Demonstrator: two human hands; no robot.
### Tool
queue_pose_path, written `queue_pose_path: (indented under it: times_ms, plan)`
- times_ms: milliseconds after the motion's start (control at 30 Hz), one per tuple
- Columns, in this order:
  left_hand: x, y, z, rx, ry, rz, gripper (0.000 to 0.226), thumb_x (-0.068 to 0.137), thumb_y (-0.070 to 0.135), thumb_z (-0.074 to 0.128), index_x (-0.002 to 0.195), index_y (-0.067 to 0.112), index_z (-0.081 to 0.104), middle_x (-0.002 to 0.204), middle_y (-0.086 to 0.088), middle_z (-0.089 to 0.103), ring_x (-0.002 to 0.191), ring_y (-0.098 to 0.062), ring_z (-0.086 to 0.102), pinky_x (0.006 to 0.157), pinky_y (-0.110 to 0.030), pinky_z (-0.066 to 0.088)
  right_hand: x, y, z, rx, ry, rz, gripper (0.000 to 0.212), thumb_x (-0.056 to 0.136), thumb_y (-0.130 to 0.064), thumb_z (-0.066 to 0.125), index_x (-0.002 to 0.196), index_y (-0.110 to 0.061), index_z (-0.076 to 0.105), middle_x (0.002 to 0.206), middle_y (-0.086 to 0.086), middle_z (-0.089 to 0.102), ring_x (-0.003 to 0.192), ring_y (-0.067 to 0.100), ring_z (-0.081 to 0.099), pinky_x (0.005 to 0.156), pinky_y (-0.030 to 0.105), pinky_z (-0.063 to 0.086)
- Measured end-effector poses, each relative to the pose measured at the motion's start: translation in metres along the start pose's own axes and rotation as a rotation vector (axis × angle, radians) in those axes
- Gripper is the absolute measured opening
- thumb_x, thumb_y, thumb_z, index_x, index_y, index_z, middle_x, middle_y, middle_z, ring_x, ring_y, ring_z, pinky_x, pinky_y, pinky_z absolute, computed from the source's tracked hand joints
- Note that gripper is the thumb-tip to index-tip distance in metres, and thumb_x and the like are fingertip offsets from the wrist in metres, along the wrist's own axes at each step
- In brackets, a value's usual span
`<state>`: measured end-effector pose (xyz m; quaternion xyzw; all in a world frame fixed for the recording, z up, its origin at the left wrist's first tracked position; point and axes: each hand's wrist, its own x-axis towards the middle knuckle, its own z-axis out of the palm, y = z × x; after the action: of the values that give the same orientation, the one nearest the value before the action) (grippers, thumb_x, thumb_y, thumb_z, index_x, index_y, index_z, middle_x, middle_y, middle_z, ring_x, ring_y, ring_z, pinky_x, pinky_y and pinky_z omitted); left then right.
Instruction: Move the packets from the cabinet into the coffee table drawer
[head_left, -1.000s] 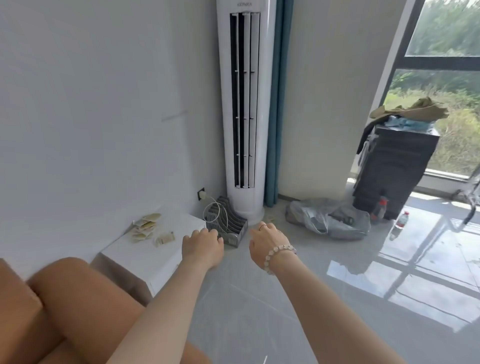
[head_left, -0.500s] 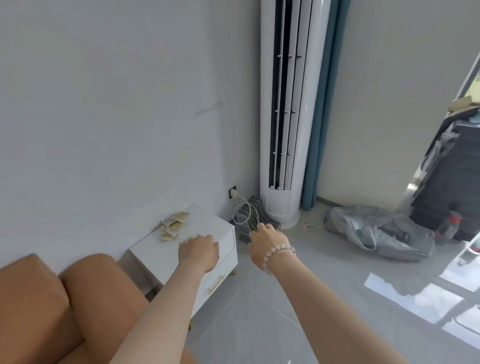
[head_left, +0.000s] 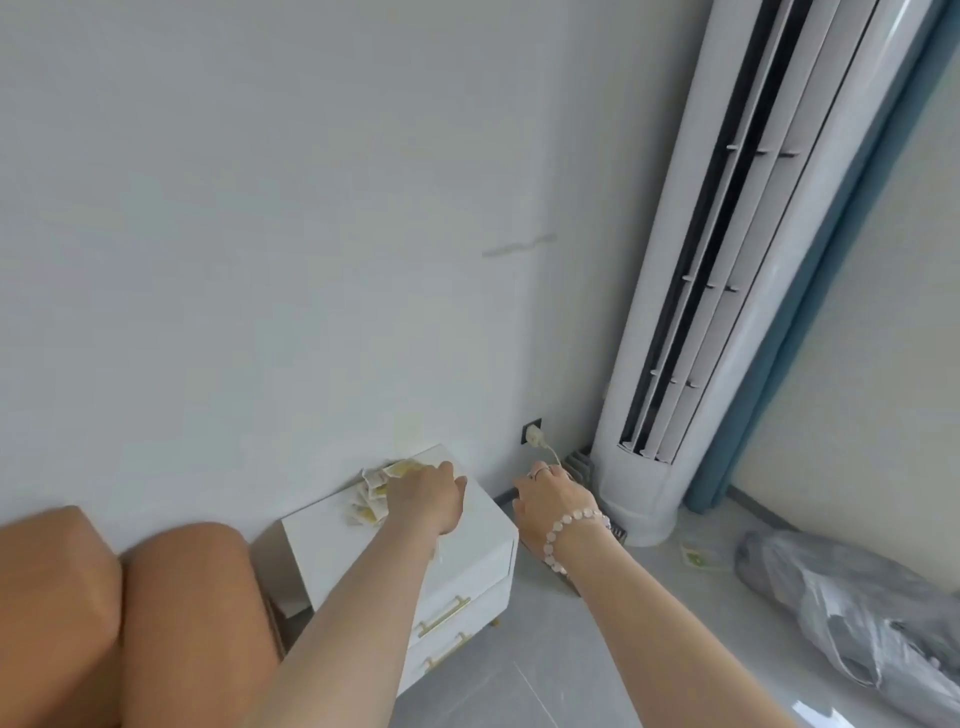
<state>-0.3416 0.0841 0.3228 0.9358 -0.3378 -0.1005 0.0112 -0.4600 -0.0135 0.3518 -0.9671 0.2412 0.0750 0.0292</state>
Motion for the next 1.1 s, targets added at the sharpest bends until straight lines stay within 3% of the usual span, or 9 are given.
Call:
queue_pose_path:
  times_ms: [200, 333, 467, 767, 967, 1100]
  plan:
    - [0.042, -0.005, 0.003, 0.067, -0.065, -0.087, 0.045, 0.101, 0.039, 0.021, 0.139, 0.025, 0.041, 0.14, 0.0, 0.048, 0.125, -0.024, 0.047, 0.104, -0.039, 0.034, 0.051, 0.015, -0.003, 0.011, 0.008, -0.05, 0.036, 0.1, -0.021, 0.03, 0.131, -0.01, 0.045, 0.138, 0.01, 0.037, 0.128, 0.023, 0.036, 0.098, 0.032, 0.038]
    - [0.068, -0.002, -0.016, 0.109, -0.072, -0.113, 0.044, 0.102, 0.038, 0.022, 0.133, 0.015, 0.043, 0.132, -0.006, 0.053, 0.122, -0.026, 0.048, 0.096, -0.035, 0.037, 0.088, 0.026, -0.01, 0.044, 0.06, -0.057, 0.036, 0.1, -0.021, 0.031, 0.131, -0.01, 0.045, 0.138, 0.009, 0.037, 0.129, 0.022, 0.035, 0.098, 0.032, 0.038]
    - [0.107, -0.01, -0.027, 0.098, -0.09, -0.203, 0.045, 0.102, 0.04, 0.023, 0.135, 0.016, 0.042, 0.133, -0.006, 0.052, 0.123, -0.026, 0.047, 0.096, -0.034, 0.036, 0.135, 0.028, -0.012, 0.071, 0.077, -0.107, 0.037, 0.101, -0.024, 0.03, 0.132, -0.009, 0.044, 0.137, 0.008, 0.038, 0.127, 0.021, 0.037, 0.093, 0.031, 0.04]
    - [0.232, -0.009, -0.048, 0.027, -0.089, -0.333, 0.043, 0.103, 0.036, 0.024, 0.135, 0.013, 0.041, 0.131, -0.007, 0.052, 0.121, -0.026, 0.047, 0.093, -0.033, 0.036, 0.272, 0.056, -0.007, 0.045, 0.063, -0.265, 0.038, 0.1, -0.025, 0.029, 0.132, -0.009, 0.043, 0.135, 0.008, 0.041, 0.126, 0.021, 0.038, 0.103, 0.028, 0.032]
    - [0.299, -0.043, -0.015, 0.027, -0.171, -0.426, 0.041, 0.102, 0.035, 0.029, 0.135, 0.016, 0.042, 0.129, -0.004, 0.053, 0.12, -0.024, 0.048, 0.09, -0.032, 0.036, 0.369, 0.063, 0.023, -0.011, 0.013, -0.241, 0.036, 0.099, -0.026, 0.029, 0.129, -0.013, 0.045, 0.132, 0.004, 0.045, 0.124, 0.019, 0.04, 0.107, 0.028, 0.028]
    - [0.322, -0.076, 0.022, 0.002, -0.237, -0.528, 0.035, 0.101, 0.034, 0.034, 0.127, 0.014, 0.045, 0.125, -0.004, 0.054, 0.116, -0.024, 0.05, 0.081, -0.031, 0.032, 0.417, 0.045, 0.061, -0.078, -0.063, -0.314, 0.036, 0.099, -0.027, 0.029, 0.128, -0.014, 0.045, 0.132, 0.003, 0.045, 0.125, 0.019, 0.039, 0.108, 0.027, 0.027]
